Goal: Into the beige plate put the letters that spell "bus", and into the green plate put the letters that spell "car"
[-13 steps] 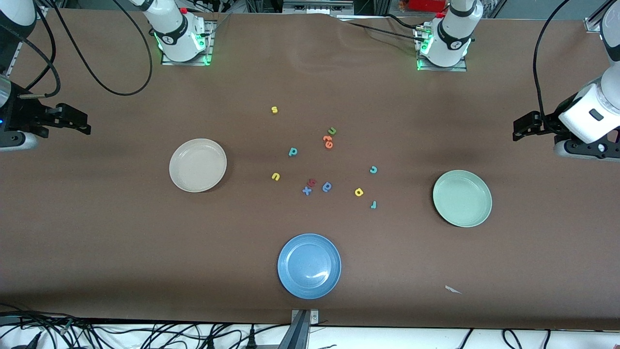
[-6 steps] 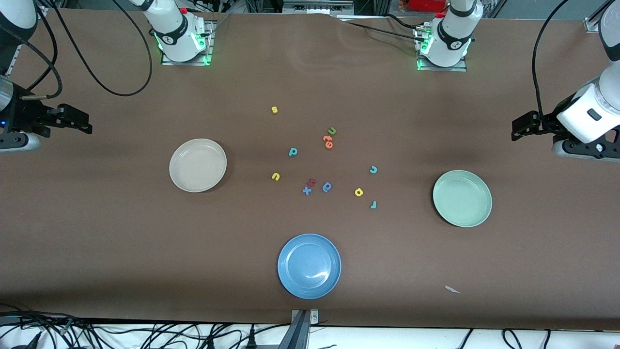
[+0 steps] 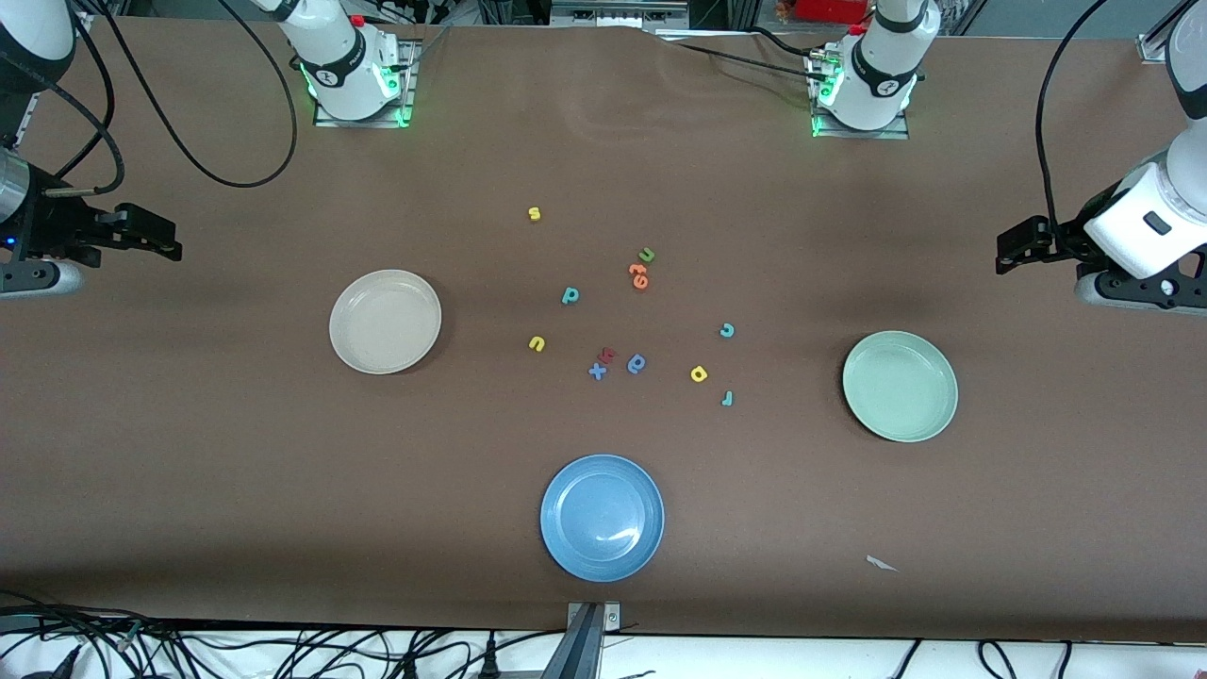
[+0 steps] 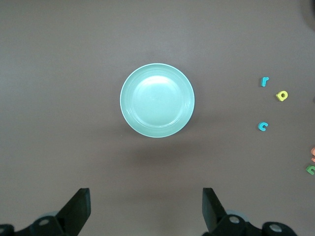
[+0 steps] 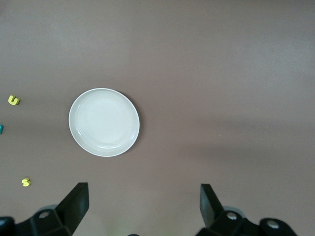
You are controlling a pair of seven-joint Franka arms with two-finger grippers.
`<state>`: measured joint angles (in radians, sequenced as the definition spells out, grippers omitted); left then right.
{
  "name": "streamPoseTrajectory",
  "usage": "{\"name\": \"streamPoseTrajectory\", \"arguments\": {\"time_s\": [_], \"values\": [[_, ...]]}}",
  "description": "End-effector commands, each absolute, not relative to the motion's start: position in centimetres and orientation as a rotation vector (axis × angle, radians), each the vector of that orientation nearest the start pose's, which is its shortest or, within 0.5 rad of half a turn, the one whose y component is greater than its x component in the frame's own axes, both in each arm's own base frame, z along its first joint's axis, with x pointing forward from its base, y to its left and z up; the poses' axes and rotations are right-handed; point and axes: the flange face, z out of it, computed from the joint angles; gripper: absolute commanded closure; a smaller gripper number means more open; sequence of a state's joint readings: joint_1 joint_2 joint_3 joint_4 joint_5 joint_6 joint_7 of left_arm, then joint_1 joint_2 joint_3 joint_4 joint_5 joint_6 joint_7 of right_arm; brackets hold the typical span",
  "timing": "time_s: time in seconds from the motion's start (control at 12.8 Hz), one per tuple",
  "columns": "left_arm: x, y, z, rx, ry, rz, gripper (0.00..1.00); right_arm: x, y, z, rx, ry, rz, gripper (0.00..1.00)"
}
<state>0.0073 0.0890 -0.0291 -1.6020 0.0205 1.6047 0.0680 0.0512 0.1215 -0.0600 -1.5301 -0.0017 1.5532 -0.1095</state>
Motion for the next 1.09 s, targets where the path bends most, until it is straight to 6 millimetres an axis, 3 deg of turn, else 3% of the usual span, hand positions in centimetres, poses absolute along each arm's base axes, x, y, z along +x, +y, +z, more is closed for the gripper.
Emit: {"name": "streamPoseTrajectory", "arguments": {"time_s": [0.0, 1.01], "values": [[58.21, -0.90, 56.65, -3.149, 0.151, 0.123, 0.00, 58.51, -0.10, 57.37, -3.123, -0.167, 0.170, 0.00], [58.21, -0.71, 56.82, -3.147, 0.147, 0.115, 0.00, 58.76, 0.41, 56.85, -3.125, -0.182, 0.180, 0.00]]}}
